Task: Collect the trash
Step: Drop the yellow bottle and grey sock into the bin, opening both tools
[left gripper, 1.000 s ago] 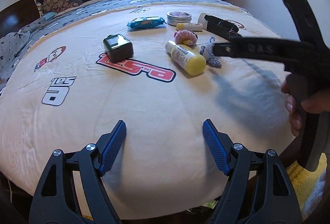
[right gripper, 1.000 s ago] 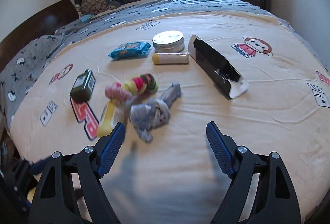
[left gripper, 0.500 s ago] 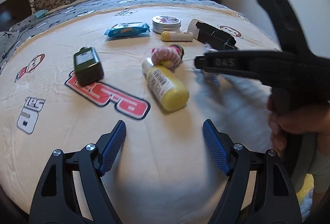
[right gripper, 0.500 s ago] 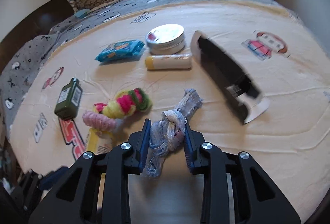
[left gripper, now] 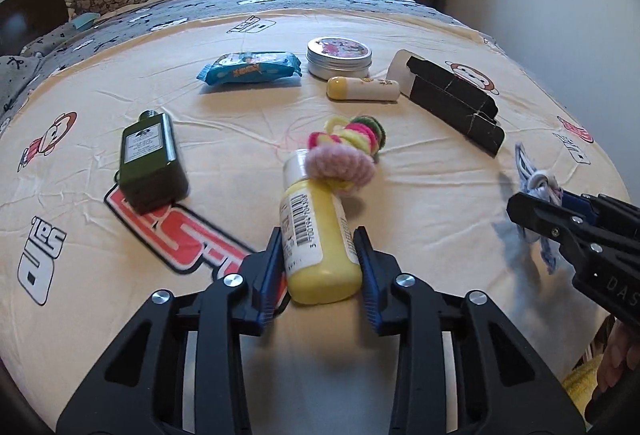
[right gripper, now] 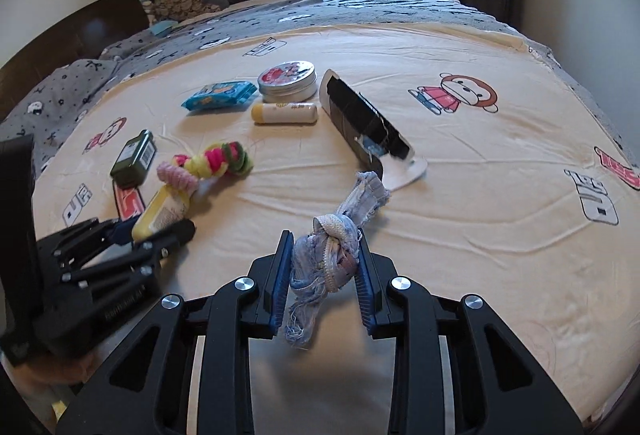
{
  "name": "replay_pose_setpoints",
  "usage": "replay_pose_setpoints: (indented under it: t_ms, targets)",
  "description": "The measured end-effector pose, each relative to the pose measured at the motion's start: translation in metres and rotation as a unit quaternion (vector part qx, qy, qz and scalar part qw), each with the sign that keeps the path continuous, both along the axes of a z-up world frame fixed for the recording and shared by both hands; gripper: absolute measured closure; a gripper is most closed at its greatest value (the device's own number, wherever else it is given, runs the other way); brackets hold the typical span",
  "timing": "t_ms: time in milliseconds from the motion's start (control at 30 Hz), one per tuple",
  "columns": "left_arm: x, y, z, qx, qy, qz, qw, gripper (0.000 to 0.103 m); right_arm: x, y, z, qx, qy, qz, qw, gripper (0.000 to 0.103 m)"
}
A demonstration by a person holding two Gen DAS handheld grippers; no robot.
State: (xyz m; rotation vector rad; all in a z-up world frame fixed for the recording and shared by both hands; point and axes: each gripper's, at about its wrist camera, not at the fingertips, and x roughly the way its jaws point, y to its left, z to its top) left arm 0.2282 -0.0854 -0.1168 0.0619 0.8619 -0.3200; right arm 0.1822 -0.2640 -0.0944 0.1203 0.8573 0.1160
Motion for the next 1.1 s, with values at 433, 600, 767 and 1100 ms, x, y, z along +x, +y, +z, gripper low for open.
replay_pose_setpoints:
  t_ms: [433, 600, 767, 1100]
  targets:
    - [-0.111, 0.034, 0.016, 0.003, -0.037, -0.054, 0.9979, 0.073, -0.094, 0.018, 0.008, 0.0, -0.034, 0.053, 0.998, 0.073]
    - [-0.159, 0.034, 0.02, 0.002, -0.051, -0.08, 0.9955, 0.073, -0.126, 0.02, 0.004, 0.01, -0.033, 0.06, 0.998, 0.073]
    - [-0.194, 0.036, 0.011, -0.006, -0.039, -0.097, 0.9945, 0.073, -0.158, 0.025, -0.009, 0.0, -0.021, 0.06, 0.998, 0.073]
    - [-0.228, 0.033, -0.052, -0.008, 0.057, -0.114, 0.9918, 0.073, -0.186, 0.036, -0.075, 0.003, 0.078, 0.058, 0.995, 0.073]
